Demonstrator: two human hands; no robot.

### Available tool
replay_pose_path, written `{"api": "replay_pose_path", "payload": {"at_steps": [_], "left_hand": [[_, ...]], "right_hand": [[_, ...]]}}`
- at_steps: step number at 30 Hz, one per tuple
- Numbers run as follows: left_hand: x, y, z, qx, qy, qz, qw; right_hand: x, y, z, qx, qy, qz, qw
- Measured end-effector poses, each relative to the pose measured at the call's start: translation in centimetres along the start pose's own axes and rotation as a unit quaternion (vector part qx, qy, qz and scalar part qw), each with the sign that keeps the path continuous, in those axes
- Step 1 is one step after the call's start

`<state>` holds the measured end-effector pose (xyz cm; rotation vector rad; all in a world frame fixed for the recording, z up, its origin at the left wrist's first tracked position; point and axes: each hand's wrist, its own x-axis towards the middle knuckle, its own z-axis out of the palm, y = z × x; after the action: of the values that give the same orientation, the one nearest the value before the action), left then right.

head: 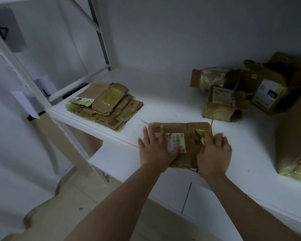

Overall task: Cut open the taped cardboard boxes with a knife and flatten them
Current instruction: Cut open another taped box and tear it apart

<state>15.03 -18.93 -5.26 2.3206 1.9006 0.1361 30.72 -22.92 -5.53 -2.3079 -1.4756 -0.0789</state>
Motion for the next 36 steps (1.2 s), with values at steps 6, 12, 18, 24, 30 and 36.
{"api": "replay_pose_path", "payload": {"at_steps": [6,12,18,24,30,36], "left_hand": [[-1.5,0.9,0.0,-0.054,0.011,-0.054,0.997],[-2.1,0.5,0.9,-0.111,0.093,-0.046,0.988],[-2.1,0.1,1.6,-0.137,0.132,-0.041,0.981],[-0.7,-1.1,-0.9,-0.165,0.138,0.035,0.976],[4.8,-7.7,-9.3,-0.116,0.188,0.121,0.968],[9.8,-19.3,-15.6,-0.033,0.231,0.112,0.966]], "right_hand": [[-0.2,0.0,-0.3,0.016,0.002,-0.009,1.000],[-0.3,-0.4,-0.9,0.058,0.049,-0.025,0.997],[-0.4,-0.8,-0.9,0.027,0.020,-0.005,0.999],[0.1,-2.3,-0.8,0.008,0.004,0.053,0.999],[1.2,-11.7,0.5,0.127,0.030,0.104,0.986],[4.1,-24.0,-0.3,0.169,0.067,0.053,0.982]]}}
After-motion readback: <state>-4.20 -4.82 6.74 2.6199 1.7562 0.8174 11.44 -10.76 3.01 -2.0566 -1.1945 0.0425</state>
